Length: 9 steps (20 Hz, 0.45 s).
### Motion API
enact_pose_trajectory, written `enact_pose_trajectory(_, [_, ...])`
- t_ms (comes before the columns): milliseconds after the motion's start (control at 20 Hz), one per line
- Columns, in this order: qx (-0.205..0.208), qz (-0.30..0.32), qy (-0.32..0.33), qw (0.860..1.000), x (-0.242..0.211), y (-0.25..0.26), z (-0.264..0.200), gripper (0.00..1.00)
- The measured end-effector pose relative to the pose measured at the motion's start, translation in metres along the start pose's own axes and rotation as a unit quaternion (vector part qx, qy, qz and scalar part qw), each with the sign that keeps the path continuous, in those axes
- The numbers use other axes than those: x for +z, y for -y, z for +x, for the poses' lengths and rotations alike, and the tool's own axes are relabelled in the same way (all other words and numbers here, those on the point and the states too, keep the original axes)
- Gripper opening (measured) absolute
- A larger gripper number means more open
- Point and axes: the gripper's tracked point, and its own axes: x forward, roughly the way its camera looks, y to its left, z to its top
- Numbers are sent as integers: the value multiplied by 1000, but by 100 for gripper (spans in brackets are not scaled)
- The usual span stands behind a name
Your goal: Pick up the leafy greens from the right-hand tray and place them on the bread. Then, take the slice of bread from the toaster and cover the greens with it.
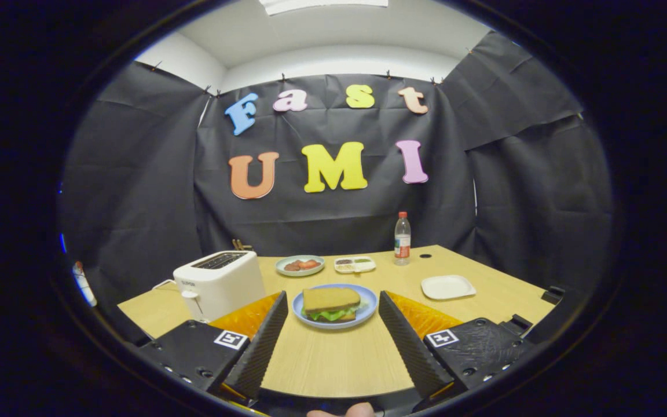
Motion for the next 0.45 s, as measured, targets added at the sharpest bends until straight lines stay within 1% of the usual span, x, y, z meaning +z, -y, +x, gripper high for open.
enact_pose_trajectory(300, [-8,-2,10,1000,7,3,0,96])
enact_pose_trajectory(450, [-13,4,2,1000,2,6,4,96])
